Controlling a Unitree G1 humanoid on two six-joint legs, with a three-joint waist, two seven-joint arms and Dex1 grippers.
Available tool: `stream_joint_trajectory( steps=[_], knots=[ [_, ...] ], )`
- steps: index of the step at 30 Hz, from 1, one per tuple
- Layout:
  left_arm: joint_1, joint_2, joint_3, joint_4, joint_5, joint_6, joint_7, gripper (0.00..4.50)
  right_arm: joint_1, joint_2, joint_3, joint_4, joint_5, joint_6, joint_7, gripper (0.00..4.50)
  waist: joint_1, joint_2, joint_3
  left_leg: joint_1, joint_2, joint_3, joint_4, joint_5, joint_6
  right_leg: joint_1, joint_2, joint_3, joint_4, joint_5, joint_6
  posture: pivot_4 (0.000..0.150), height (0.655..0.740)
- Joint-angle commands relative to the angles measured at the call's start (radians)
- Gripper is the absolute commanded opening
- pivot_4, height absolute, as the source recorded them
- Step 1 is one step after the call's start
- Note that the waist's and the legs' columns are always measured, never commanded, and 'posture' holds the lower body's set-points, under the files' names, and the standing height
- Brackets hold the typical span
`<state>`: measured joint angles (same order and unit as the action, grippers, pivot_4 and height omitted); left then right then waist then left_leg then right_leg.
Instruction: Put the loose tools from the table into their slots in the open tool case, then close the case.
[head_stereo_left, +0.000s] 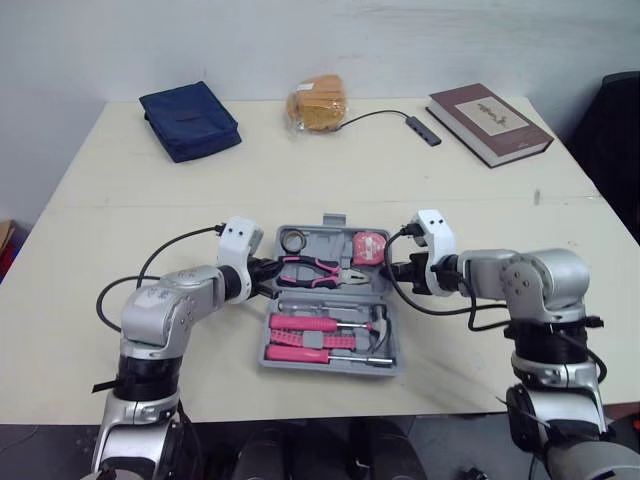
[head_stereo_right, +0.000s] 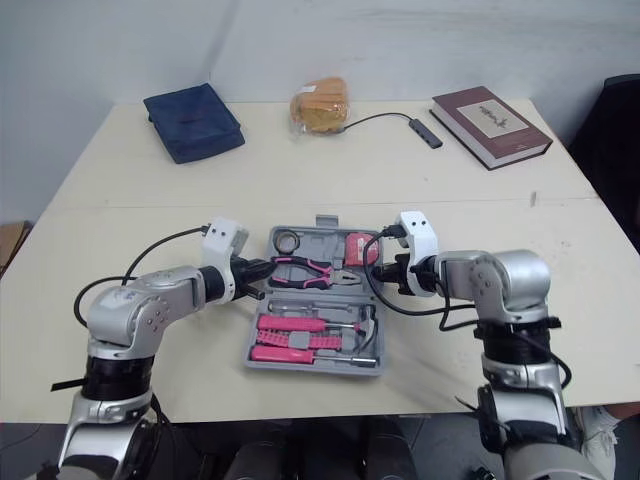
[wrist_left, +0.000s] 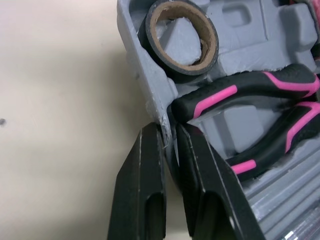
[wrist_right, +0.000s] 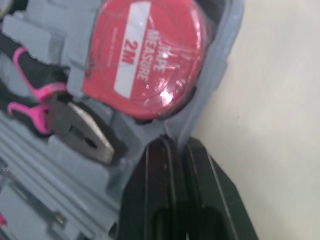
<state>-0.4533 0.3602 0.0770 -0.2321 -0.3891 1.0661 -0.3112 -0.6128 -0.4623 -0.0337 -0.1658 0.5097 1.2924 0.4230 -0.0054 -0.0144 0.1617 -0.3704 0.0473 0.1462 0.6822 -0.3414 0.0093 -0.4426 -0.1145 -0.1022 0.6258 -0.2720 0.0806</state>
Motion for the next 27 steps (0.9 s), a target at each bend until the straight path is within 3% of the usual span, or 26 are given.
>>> stream_joint_trajectory(
  steps=[1,3,7,13,16,22,23,26,27],
  knots=[
    [0.022,-0.033,0.055,-0.031,-0.010,-0.209,-0.039,0.04,0.054,-0.040,0.028,-0.066,-0.101,-0.330,0.049,0.00,0.001,-0.001,0.001,0.000,0.000,0.000,0.000,0.000,0.000,0.000,0.000,0.000,0.000,0.000,0.000,0.150,0.7400],
    [0.038,-0.023,0.048,-0.019,0.028,-0.293,-0.037,0.04,0.091,-0.054,0.042,-0.064,-0.133,-0.448,0.078,0.00,0.002,-0.001,0.002,-0.001,0.000,0.001,0.000,0.000,0.000,-0.001,0.000,0.000,-0.001,0.000,0.000,0.150,0.7400],
    [0.115,0.001,-0.001,0.053,0.166,-0.701,-0.080,0.04,0.243,-0.133,0.138,0.033,-0.394,-1.084,0.113,0.00,0.002,-0.001,0.002,-0.001,0.000,0.001,-0.002,0.000,0.000,0.000,0.001,-0.001,-0.003,0.000,0.001,0.150,0.7400],
    [0.200,0.018,-0.015,0.217,0.282,-1.096,-0.073,0.04,0.322,-0.150,0.160,0.257,-0.568,-1.597,0.047,0.00,0.001,-0.002,0.003,-0.001,0.000,0.002,-0.001,0.000,0.001,0.000,0.001,0.000,-0.005,0.001,0.001,0.150,0.7400],
    [0.241,0.055,-0.039,0.274,0.325,-1.269,-0.115,0.04,0.348,-0.184,0.177,0.358,-0.678,-1.773,-0.014,0.00,0.001,-0.002,0.003,0.001,0.001,0.002,-0.001,0.000,0.001,0.000,0.001,0.000,-0.004,0.000,0.001,0.150,0.7400],
    [0.309,0.115,-0.037,0.287,0.370,-1.413,-0.127,0.04,0.408,-0.252,0.161,0.431,-0.870,-1.983,-0.182,0.00,-0.003,-0.001,0.003,0.001,0.002,0.002,-0.002,0.000,0.001,0.000,-0.001,0.000,-0.004,0.000,0.000,0.150,0.7400],
    [0.320,0.120,-0.038,0.281,0.366,-1.427,-0.136,0.37,0.425,-0.258,0.158,0.434,-0.867,-1.997,-0.188,0.00,-0.003,-0.001,0.003,0.001,0.002,0.002,-0.002,0.000,0.001,0.000,-0.002,0.000,-0.004,0.000,0.000,0.150,0.7400],
    [0.355,0.146,-0.051,0.273,0.350,-1.464,-0.186,1.50,0.468,-0.263,0.154,0.425,-0.825,-2.024,-0.183,1.21,-0.001,-0.001,0.003,0.001,0.002,0.003,-0.002,0.000,0.001,0.000,-0.001,0.000,-0.004,0.000,0.000,0.150,0.7400],
    [0.372,0.162,-0.039,0.276,0.348,-1.467,-0.190,2.04,0.484,-0.273,0.146,0.409,-0.843,-2.022,-0.192,1.80,0.002,-0.001,0.003,0.002,0.002,0.002,-0.001,-0.001,0.001,0.001,-0.001,0.000,-0.004,0.000,0.000,0.150,0.7400]
  ],
)
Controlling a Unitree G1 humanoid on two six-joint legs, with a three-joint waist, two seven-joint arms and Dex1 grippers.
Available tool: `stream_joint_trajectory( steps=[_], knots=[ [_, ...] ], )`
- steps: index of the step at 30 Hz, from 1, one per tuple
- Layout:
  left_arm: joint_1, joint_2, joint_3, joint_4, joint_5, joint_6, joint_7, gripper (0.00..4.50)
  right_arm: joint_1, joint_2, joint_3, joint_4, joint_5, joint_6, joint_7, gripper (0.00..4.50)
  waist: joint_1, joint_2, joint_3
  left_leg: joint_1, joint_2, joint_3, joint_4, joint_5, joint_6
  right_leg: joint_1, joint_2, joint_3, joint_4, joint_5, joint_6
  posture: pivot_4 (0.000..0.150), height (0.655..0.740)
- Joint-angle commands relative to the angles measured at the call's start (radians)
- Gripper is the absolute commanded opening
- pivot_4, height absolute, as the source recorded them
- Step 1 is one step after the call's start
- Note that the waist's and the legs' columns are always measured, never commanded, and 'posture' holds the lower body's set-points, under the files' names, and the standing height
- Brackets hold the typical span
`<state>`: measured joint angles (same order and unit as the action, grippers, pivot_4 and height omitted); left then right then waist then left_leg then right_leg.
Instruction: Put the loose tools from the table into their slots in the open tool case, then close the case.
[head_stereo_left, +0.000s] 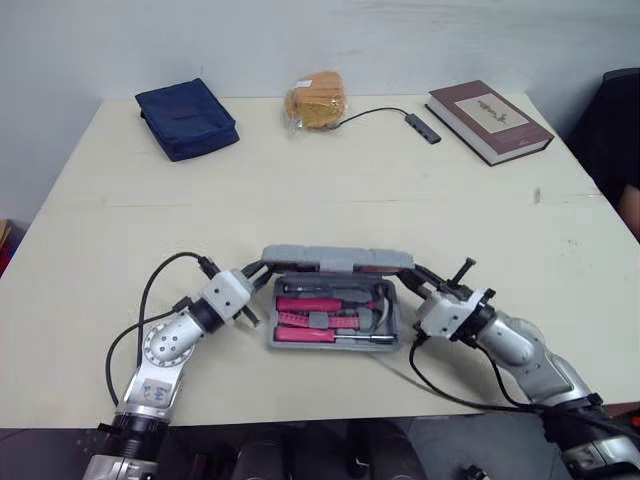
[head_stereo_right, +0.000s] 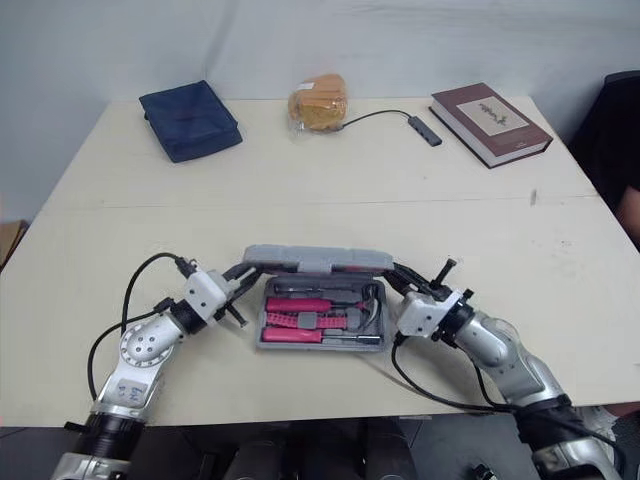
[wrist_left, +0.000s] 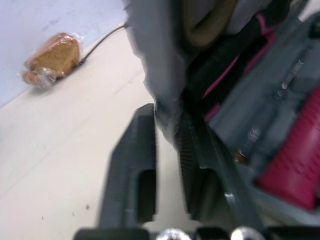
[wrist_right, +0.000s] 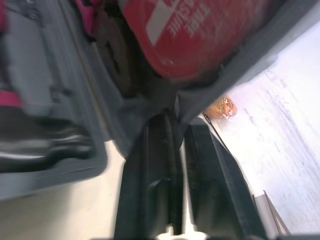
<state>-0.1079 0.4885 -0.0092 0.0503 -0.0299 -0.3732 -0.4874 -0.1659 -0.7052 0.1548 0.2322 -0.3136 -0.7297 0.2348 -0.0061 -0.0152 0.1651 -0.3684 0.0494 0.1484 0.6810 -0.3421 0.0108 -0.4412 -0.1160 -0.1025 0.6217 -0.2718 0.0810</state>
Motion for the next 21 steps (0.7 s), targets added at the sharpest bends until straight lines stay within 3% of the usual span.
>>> stream_joint_trajectory(
  steps=[1,5,8,12,15,21],
  knots=[
    [0.050,0.061,0.074,0.001,-0.017,-0.026,-0.022,2.55,0.064,-0.050,-0.062,-0.011,-0.035,0.006,-0.011,2.33,0.002,0.000,0.000,0.000,0.000,-0.001,0.000,-0.001,0.001,0.001,0.000,-0.001,0.000,0.000,0.000,0.150,0.7400],
    [0.146,0.127,0.200,-0.012,-0.148,0.099,-0.071,4.44,0.181,-0.118,-0.148,-0.068,0.000,0.025,0.013,4.28,0.001,0.000,0.000,0.000,0.001,-0.001,0.000,-0.002,0.001,0.001,-0.002,0.000,-0.001,0.000,0.000,0.150,0.7400],
    [0.206,0.179,0.276,-0.034,-0.254,0.208,-0.147,4.44,0.256,-0.155,-0.209,-0.111,0.118,0.071,0.084,4.28,0.001,0.000,0.000,0.000,0.003,-0.001,0.000,-0.002,0.000,0.001,-0.001,-0.001,-0.002,-0.001,-0.001,0.150,0.7400],
    [0.184,0.229,0.293,-0.104,-0.382,0.392,-0.235,4.44,0.376,-0.181,-0.281,-0.297,0.558,0.333,0.314,4.28,0.011,0.000,0.001,0.001,0.002,-0.004,0.001,-0.005,0.004,0.004,-0.001,-0.002,-0.002,-0.001,-0.001,0.150,0.7400],
    [0.114,0.238,0.248,-0.152,-0.419,0.484,-0.282,3.55,0.368,-0.161,-0.342,-0.396,0.689,0.523,0.324,3.41,0.009,0.001,0.002,0.003,0.003,-0.005,0.001,-0.007,0.007,0.008,-0.002,-0.002,-0.003,0.000,-0.002,0.150,0.7400],
    [-0.135,0.185,0.150,-0.037,-0.349,0.497,-0.299,0.84,0.396,-0.172,-0.298,-0.567,0.797,0.726,0.470,0.48,0.011,0.004,0.003,0.008,0.006,-0.006,0.000,-0.008,0.001,0.013,0.002,-0.003,-0.004,-0.001,-0.004,0.150,0.7400]
  ],
)
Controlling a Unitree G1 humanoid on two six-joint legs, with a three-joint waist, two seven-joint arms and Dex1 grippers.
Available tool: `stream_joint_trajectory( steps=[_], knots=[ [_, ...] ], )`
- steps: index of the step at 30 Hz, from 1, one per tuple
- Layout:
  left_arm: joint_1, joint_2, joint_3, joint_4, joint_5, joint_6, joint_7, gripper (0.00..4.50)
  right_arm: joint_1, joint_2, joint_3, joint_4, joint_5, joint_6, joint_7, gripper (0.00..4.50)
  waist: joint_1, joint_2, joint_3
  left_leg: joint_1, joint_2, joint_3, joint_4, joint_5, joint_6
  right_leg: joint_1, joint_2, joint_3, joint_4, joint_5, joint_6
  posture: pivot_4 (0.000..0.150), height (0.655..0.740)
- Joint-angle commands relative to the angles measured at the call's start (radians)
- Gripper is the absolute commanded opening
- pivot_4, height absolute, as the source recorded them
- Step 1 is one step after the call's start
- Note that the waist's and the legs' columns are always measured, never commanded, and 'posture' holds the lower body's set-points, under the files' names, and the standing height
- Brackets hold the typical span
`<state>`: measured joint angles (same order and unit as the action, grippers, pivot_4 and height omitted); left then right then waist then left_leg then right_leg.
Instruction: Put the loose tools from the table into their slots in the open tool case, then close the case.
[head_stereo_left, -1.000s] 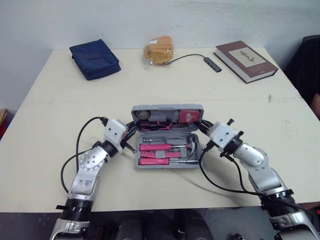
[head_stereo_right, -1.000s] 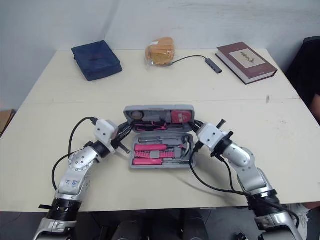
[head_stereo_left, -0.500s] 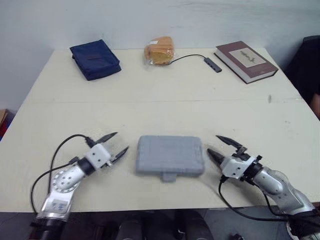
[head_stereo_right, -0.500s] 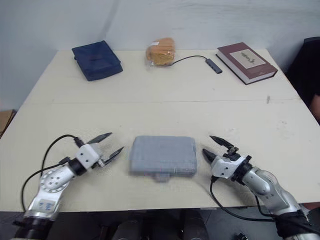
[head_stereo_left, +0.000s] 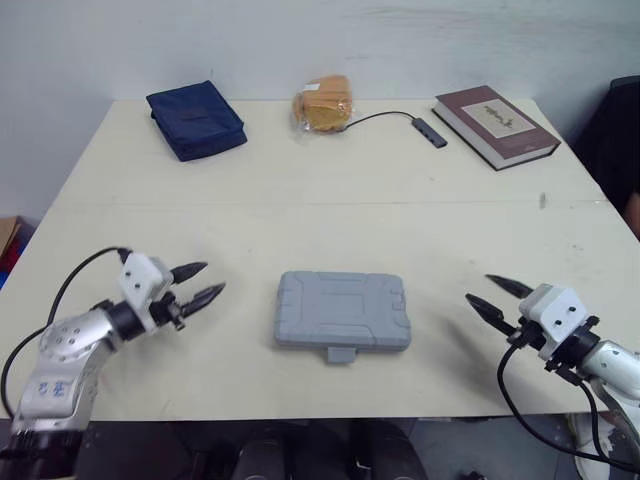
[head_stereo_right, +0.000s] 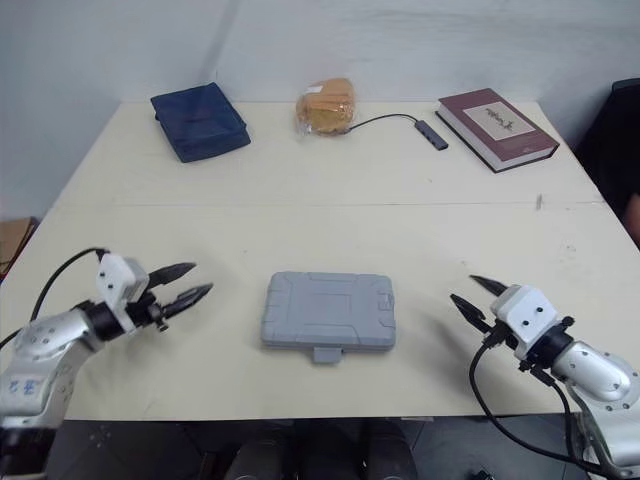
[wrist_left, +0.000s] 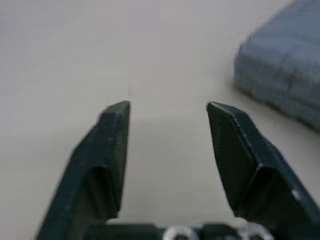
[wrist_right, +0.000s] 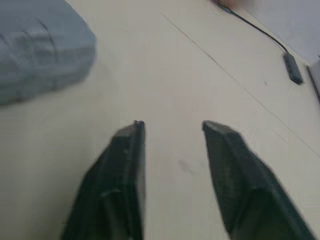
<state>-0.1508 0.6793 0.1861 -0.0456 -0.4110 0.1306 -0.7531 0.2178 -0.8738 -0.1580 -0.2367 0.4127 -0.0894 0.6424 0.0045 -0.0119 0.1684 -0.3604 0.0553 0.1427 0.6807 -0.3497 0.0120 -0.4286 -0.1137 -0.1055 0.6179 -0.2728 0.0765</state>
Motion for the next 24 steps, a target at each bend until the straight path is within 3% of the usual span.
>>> stream_joint_trajectory(
  steps=[1,2,7,13,19,24],
  knots=[
    [-0.143,-0.012,-0.069,0.094,0.042,-0.009,-0.057,0.41,0.015,-0.001,0.027,-0.127,0.085,0.109,0.088,0.03,0.002,0.000,0.000,0.000,0.000,0.001,0.000,0.001,-0.002,0.000,0.001,-0.002,0.000,0.000,0.000,0.150,0.7400],
    [-0.215,-0.025,-0.097,0.161,0.067,-0.022,-0.069,0.05,0.020,-0.007,0.055,-0.165,0.098,0.147,0.119,0.00,0.002,0.000,0.001,0.000,0.000,0.001,0.000,0.001,-0.002,0.000,0.002,-0.002,0.001,0.000,0.000,0.150,0.7400],
    [-0.486,-0.103,-0.259,0.459,0.219,-0.112,-0.151,0.05,0.017,-0.030,0.218,-0.258,0.032,0.237,0.239,0.00,0.014,-0.001,0.001,0.001,-0.005,0.002,0.001,0.002,-0.001,0.000,0.004,-0.001,0.001,0.001,0.001,0.150,0.7400],
    [-0.577,-0.173,-0.328,0.668,0.305,-0.157,-0.181,0.05,-0.111,0.065,0.346,-0.146,-0.100,0.248,0.230,0.00,-0.003,-0.005,0.003,0.000,-0.007,0.005,0.002,0.001,0.000,0.000,0.005,-0.001,-0.004,0.002,0.003,0.150,0.7400],
    [-0.551,-0.200,-0.336,0.682,0.326,-0.211,-0.216,0.05,-0.213,0.117,0.365,-0.019,-0.212,0.187,0.222,0.00,-0.005,-0.007,0.005,-0.001,-0.006,0.004,0.004,0.003,0.001,-0.001,0.004,-0.002,-0.001,0.002,0.003,0.150,0.7400],
    [-0.399,-0.146,-0.309,0.464,0.241,-0.146,-0.329,0.05,-0.327,0.122,0.354,0.152,-0.270,0.088,0.242,0.00,-0.016,-0.008,0.004,0.001,-0.005,0.005,0.004,0.003,0.001,0.000,0.002,0.000,0.001,0.002,0.003,0.150,0.7400]
  ],
)
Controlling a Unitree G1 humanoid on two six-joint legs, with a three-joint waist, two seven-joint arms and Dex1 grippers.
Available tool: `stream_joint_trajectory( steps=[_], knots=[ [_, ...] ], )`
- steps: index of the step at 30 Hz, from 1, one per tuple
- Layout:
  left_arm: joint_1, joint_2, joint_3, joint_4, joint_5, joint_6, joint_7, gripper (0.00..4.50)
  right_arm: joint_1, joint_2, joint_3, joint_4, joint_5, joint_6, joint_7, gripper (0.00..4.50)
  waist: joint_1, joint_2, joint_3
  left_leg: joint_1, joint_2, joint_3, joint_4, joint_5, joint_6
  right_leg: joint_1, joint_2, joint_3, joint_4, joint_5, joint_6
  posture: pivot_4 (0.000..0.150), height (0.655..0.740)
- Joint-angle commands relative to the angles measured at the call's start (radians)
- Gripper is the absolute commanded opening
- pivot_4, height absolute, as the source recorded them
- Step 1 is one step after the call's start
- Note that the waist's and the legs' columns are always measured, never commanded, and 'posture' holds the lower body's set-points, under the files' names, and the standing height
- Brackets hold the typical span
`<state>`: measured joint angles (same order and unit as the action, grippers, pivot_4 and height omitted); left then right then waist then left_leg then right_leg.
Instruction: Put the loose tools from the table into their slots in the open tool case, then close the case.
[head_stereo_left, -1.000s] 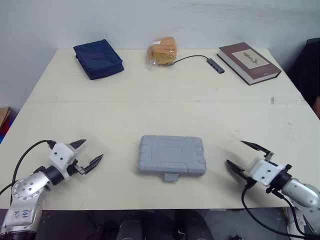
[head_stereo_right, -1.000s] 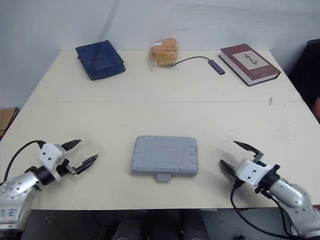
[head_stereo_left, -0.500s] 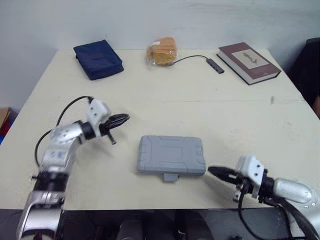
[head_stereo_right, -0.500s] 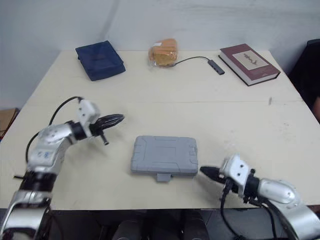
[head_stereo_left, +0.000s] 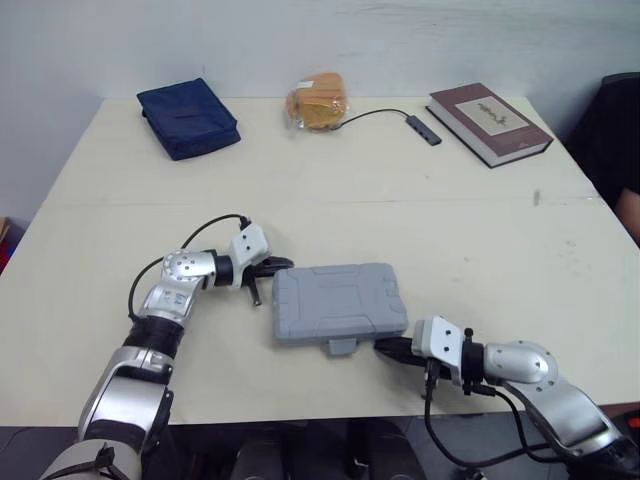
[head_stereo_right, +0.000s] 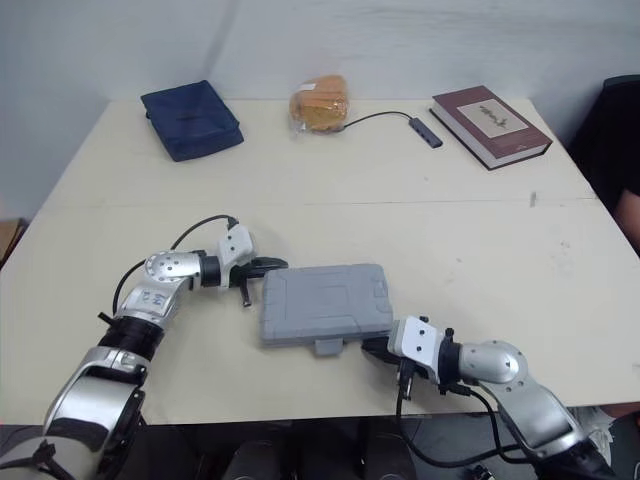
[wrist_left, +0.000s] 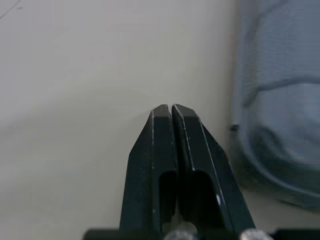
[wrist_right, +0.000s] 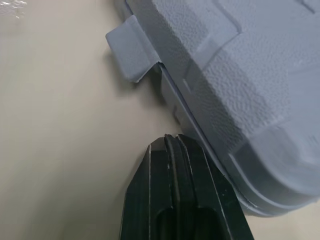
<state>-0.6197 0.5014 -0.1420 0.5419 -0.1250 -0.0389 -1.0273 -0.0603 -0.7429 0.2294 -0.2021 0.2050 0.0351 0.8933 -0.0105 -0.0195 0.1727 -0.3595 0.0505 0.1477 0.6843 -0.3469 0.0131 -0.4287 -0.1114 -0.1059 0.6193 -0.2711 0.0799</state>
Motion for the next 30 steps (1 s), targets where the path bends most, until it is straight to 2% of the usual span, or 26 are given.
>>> stream_joint_trajectory(
  steps=[1,7,11,18,20,24,27,30],
  knots=[
    [0.097,0.039,0.029,-0.157,-0.050,0.028,-0.048,0.05,-0.069,-0.008,-0.029,0.148,-0.074,-0.056,-0.002,0.00,-0.001,0.000,0.000,0.000,0.000,0.000,0.000,0.000,0.000,0.000,0.000,0.000,0.000,0.000,0.000,0.150,0.7400],
    [0.240,0.030,0.090,-0.351,-0.102,0.109,0.026,0.05,-0.168,0.054,-0.028,0.309,-0.089,-0.106,-0.017,0.00,0.008,0.000,0.000,0.001,0.000,-0.001,0.000,0.001,0.000,0.001,-0.003,0.000,0.001,0.000,0.000,0.150,0.7400],
    [0.408,0.001,0.140,-0.551,-0.165,0.166,0.092,0.05,-0.212,0.122,-0.057,0.437,-0.144,-0.191,-0.132,0.00,0.003,-0.001,-0.001,0.002,0.000,-0.001,0.000,0.001,0.000,0.001,-0.005,0.001,0.002,0.000,0.000,0.150,0.7400],
    [0.503,0.017,0.171,-0.655,-0.160,0.201,0.153,0.05,-0.176,0.105,-0.117,0.448,-0.126,-0.227,-0.136,0.00,0.012,0.000,-0.001,0.003,0.000,-0.002,0.000,0.000,-0.001,0.002,-0.006,0.001,0.002,0.000,0.000,0.150,0.7400],
    [0.495,0.025,0.197,-0.651,-0.168,0.189,0.162,0.05,-0.147,0.091,-0.152,0.437,-0.112,-0.272,-0.135,0.00,0.012,0.000,-0.001,0.003,0.000,-0.002,-0.001,-0.001,-0.001,0.002,-0.007,0.001,0.001,0.000,0.000,0.150,0.7400],
    [0.388,-0.015,0.276,-0.679,-0.318,0.255,0.175,0.05,-0.076,0.055,-0.220,0.383,-0.078,-0.228,-0.133,0.00,0.018,0.000,-0.001,0.002,0.000,-0.002,-0.001,-0.001,0.000,0.002,-0.007,0.000,0.000,0.000,0.000,0.150,0.7400],
    [0.270,0.009,0.196,-0.694,-0.311,0.298,0.108,0.05,0.003,0.058,-0.274,0.293,-0.012,-0.233,-0.118,0.00,0.026,0.000,-0.001,0.002,-0.001,-0.002,-0.001,-0.001,0.000,0.003,-0.006,0.000,0.001,0.000,0.001,0.150,0.7400],
    [0.176,-0.016,0.088,-0.687,-0.274,0.305,0.073,0.05,0.063,0.074,-0.295,0.179,0.034,-0.221,-0.107,0.00,0.031,0.003,-0.001,0.002,-0.001,-0.001,-0.001,-0.001,-0.001,0.002,-0.003,0.001,0.000,0.000,0.001,0.150,0.7400]
  ],
)
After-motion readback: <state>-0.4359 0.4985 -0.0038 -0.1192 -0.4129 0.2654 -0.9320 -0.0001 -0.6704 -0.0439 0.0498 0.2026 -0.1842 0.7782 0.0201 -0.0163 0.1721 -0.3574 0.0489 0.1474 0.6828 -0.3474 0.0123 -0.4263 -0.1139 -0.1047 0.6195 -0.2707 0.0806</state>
